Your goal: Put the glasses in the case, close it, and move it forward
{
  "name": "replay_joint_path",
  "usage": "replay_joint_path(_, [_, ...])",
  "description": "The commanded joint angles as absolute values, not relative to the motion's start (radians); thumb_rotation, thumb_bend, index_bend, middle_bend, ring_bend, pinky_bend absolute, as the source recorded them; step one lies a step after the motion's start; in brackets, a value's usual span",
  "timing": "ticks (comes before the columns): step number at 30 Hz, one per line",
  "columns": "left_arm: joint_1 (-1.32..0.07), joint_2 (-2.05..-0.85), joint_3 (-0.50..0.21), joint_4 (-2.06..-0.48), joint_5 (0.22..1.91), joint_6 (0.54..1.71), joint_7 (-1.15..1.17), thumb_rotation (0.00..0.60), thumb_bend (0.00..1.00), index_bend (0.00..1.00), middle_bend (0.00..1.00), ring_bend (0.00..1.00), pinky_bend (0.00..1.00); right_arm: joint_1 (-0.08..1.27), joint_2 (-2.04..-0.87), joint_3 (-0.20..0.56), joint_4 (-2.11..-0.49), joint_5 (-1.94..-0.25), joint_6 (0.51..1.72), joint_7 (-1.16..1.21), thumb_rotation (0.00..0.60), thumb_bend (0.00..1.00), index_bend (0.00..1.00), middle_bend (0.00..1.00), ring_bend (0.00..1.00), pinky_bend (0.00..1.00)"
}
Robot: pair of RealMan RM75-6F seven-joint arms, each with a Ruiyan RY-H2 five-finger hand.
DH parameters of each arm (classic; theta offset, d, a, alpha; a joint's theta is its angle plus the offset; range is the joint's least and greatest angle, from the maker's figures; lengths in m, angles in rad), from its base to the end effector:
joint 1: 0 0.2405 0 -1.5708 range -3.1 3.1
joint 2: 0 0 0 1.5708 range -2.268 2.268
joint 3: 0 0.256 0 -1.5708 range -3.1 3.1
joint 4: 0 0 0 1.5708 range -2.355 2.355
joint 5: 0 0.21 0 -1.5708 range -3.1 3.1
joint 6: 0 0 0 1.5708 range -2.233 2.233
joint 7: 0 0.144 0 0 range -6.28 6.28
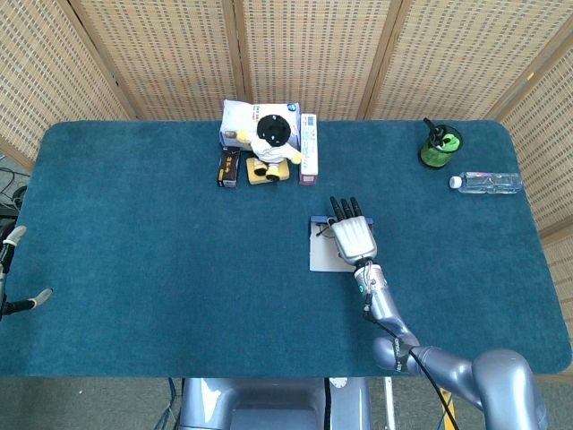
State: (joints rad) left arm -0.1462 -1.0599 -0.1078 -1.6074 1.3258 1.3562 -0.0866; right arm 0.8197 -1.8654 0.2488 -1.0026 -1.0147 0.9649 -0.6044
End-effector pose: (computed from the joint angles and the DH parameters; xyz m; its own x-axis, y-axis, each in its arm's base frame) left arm -0.3284 0.2118 0.1812 0.3392 0.0306 0.9402 0.9338 0.1103 -0.3404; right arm -0.1588 -0.3896 -0.0681 0.6626 -0.1215 0.7390 -0.7404 -0.2555 0.6218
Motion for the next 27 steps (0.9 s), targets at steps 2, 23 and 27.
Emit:
replay_joint_path(2, [-0.144,-1.059,-0.107,-1.609,1.328,1.360,-0.087,0.600,0.00,0.00,0.00,0.00,0.00,0.814,-1.850,0.254,-1.032,-1.034,0.988,-0.586,0.600,0.62,0.38,0.00,0.00,0.00])
replay_joint_path(23, [-0.138,-1.058,-0.095,-1.619,1.361,1.377,-0.085,0.600,0.00,0.00,0.00,0.00,0.00,0.709,-1.731,0.143,-1.239,-1.217,1.140,-0.563,0.600,0.39,0.38,0.00,0.00,0.00])
replay_joint_path(27, [-0.138,-1.058,-0.095,-1.617,1.361,1.378,-0.086,0.600,0.00,0.00,0.00,0.00,0.00,0.704,-1.744,0.127,-1.235,-1.222,1.133,-0.591,0.600,0.39,0.38,0.00,0.00,0.00])
